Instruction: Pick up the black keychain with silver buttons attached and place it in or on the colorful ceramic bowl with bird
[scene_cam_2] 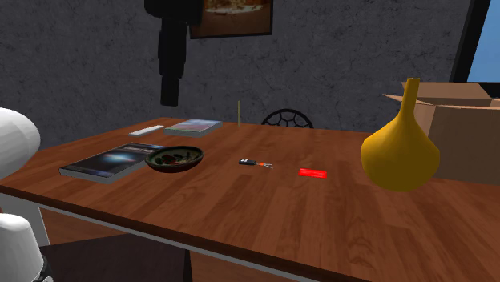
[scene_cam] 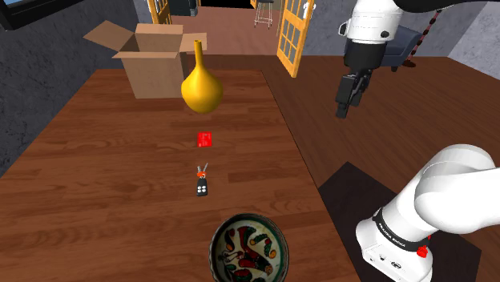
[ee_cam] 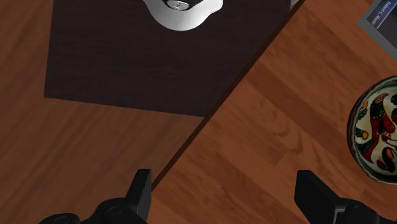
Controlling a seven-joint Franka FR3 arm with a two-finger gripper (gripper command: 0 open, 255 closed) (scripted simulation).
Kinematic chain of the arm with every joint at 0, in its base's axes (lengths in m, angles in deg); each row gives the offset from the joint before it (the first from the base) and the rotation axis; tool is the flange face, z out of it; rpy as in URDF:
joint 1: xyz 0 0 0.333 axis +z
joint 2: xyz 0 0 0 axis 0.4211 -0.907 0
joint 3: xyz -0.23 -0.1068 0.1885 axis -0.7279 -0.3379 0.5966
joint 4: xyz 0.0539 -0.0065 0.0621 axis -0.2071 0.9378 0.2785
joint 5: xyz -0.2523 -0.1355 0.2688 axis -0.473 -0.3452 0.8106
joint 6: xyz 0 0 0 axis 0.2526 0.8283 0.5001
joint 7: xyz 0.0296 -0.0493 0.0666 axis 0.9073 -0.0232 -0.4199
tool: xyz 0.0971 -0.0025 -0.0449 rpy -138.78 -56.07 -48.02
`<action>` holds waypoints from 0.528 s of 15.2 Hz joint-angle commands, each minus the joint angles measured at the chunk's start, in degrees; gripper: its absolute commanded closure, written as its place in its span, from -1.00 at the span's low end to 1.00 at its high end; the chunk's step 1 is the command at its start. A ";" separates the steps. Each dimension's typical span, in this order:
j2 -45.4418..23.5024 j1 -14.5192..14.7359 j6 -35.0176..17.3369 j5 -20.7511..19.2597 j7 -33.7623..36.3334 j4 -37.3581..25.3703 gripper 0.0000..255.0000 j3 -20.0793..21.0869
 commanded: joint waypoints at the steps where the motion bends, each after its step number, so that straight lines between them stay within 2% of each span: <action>1: 0.00 0.00 0.00 0.00 0.00 0.00 -1.00 0.00; 8: -5.66 1.32 -10.58 6.49 12.02 2.41 -1.00 9.10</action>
